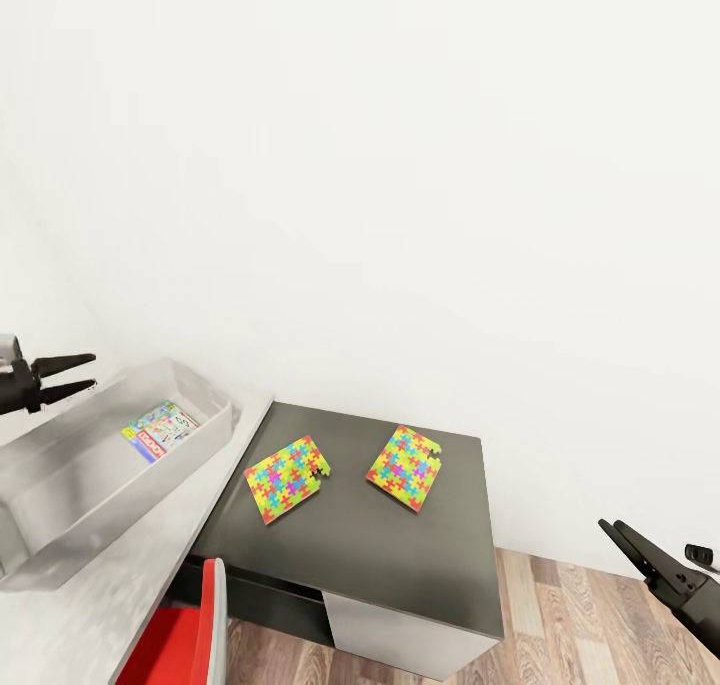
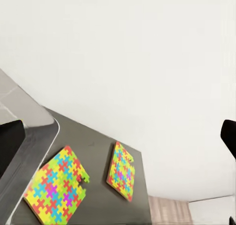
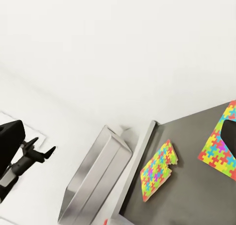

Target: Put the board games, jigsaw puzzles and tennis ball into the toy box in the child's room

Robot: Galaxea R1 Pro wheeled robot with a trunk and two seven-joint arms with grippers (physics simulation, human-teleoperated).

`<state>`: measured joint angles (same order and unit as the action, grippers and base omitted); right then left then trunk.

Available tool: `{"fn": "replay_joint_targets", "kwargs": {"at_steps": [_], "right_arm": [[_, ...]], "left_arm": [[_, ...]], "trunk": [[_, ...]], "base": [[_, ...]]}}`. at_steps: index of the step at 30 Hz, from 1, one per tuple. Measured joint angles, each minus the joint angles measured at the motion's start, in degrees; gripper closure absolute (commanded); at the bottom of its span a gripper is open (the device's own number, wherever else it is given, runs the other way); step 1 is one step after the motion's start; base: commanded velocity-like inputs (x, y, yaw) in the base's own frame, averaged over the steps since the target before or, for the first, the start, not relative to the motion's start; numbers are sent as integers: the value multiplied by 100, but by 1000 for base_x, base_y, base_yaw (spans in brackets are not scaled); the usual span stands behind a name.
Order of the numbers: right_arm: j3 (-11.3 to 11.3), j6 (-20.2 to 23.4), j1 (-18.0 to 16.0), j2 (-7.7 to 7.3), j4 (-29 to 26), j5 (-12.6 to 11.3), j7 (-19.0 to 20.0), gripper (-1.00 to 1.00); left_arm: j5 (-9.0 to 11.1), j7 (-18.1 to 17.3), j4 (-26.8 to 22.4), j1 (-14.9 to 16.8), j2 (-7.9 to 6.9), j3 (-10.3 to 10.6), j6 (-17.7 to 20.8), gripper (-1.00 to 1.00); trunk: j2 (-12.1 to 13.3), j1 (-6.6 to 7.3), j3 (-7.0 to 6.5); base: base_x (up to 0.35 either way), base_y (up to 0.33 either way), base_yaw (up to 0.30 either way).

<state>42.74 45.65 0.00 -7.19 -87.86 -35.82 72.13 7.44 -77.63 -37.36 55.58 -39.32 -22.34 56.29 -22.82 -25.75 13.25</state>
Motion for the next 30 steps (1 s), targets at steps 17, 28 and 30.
{"fn": "replay_joint_targets", "kwargs": {"at_steps": [17, 28, 30], "right_arm": [[-1, -8, 0, 7, -6, 4, 1, -100], [-1, -11, 0, 9, -1, 9, 1, -100], [-1, -14, 0, 9, 0, 9, 1, -100]], "left_arm": [[43, -1213, -1734, -1748, -134, 75, -73, -100], [819, -1214, -2759, -2834, 141, 55, -43, -100], [1003, -1214, -2838, -3008, 156, 54, -57, -100]], "trunk": [[0, 0, -80], [0, 0, -158], [0, 0, -173]], "base": [[0, 0, -117], [0, 0, -186], [0, 0, -188]]}}
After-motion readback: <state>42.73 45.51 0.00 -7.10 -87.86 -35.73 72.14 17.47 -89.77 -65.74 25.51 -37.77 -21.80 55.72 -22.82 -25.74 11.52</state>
